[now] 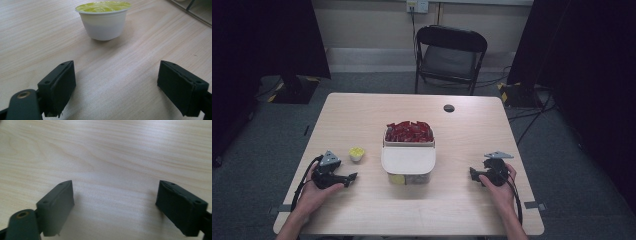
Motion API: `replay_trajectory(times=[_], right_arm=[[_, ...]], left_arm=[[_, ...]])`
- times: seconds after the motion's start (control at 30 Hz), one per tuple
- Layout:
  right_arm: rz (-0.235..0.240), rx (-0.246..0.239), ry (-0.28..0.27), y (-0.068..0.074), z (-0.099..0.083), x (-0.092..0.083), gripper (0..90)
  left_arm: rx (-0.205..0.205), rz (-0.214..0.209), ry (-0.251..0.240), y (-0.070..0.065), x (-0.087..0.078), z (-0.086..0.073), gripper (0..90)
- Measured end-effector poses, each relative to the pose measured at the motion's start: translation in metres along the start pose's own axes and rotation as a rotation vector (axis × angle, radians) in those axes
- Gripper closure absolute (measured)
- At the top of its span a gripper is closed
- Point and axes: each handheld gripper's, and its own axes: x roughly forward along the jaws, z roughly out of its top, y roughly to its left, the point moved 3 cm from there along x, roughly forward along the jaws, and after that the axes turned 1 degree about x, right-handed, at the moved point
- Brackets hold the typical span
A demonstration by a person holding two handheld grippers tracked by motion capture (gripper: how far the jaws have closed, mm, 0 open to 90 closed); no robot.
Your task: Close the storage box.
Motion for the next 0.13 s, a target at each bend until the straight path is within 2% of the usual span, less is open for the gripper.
replay_trajectory(times=[0.13], right_arm=[[-0.001, 0.005, -0.026, 0.0000, -0.0017, 0.0019, 10.4]], left_arm=[[0.000, 0.000, 0.000, 0.0000, 0.0000, 0.0000, 14.6]])
